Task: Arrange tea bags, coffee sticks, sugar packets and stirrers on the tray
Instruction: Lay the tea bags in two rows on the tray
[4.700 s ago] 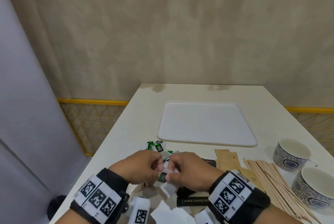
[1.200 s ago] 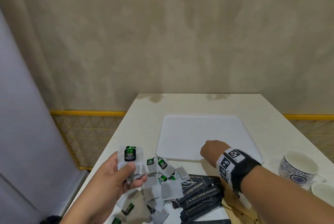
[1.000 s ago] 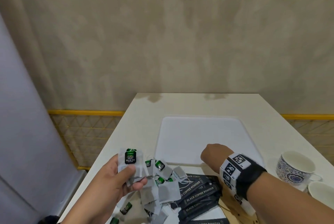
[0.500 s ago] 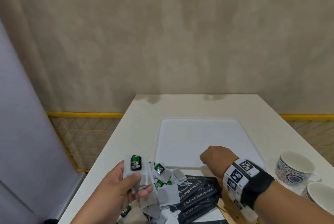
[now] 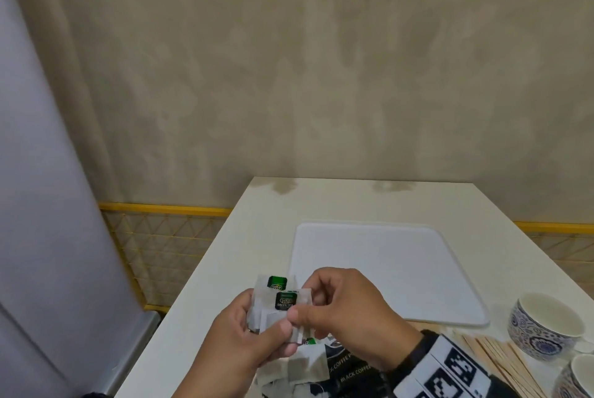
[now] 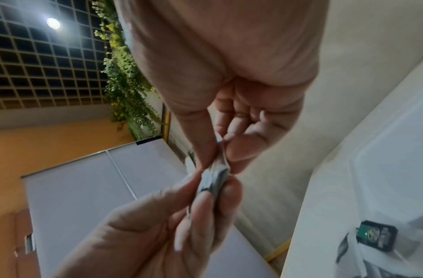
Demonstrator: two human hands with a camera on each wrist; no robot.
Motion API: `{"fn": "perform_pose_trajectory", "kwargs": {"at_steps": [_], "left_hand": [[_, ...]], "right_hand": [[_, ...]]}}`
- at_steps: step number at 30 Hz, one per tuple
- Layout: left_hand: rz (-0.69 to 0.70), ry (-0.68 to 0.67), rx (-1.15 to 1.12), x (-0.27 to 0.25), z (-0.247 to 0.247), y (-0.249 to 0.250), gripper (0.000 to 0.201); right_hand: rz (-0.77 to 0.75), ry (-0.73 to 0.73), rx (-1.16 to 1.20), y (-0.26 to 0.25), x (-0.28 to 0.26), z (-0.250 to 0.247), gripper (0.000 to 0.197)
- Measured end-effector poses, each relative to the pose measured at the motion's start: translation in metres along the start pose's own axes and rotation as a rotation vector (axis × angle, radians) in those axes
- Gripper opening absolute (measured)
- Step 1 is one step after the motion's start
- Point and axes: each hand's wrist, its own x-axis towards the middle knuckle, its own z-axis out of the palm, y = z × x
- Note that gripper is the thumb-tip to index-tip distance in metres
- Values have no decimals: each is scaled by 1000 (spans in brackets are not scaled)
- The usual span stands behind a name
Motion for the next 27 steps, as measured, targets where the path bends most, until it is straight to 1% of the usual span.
{"fn": "perform_pose_trajectory", "kwargs": {"at_steps": [3,4,7,8,10,11,12,15,17,19,23,25,27], "left_hand": [[-10,-43,2,-3,1,-2,69],[-13,-58,-24,-4,1,-1,66],[-35,-90,-155,-7,2,2,39],[-42,-88,-175,-6,2,1,34],[-31,-61,-171,-4,2,-1,39],[-18,-40,-156,-2,2,-2,43],[-3,-18,-148,-1,3,-2,43],[30,7,-149,-1,5,-3,30],[40,4,-138,0,6,-3,30],[49,7,-124,0,8,-2,30],[75,16,-106,2,9,-2,35],[86,18,-101,3,9,-3,45],[86,19,-104,4,9,-4,49]], "right_hand": [[43,0,61,2,1,0,19],[49,1,58,3,1,0,18],[54,17,43,3,1,-2,20],[44,38,33,3,1,-3,22],[0,123,-29,4,0,-4,26],[-26,161,-57,4,-1,-4,26],[-44,180,-67,4,-3,-4,25],[-30,151,-28,3,-6,-4,18],[-12,147,2,3,-7,-4,19],[3,160,16,4,-7,-4,23],[42,181,83,4,-7,-4,33],[60,162,166,4,-6,-4,35],[71,127,225,4,-5,-5,35]]}}
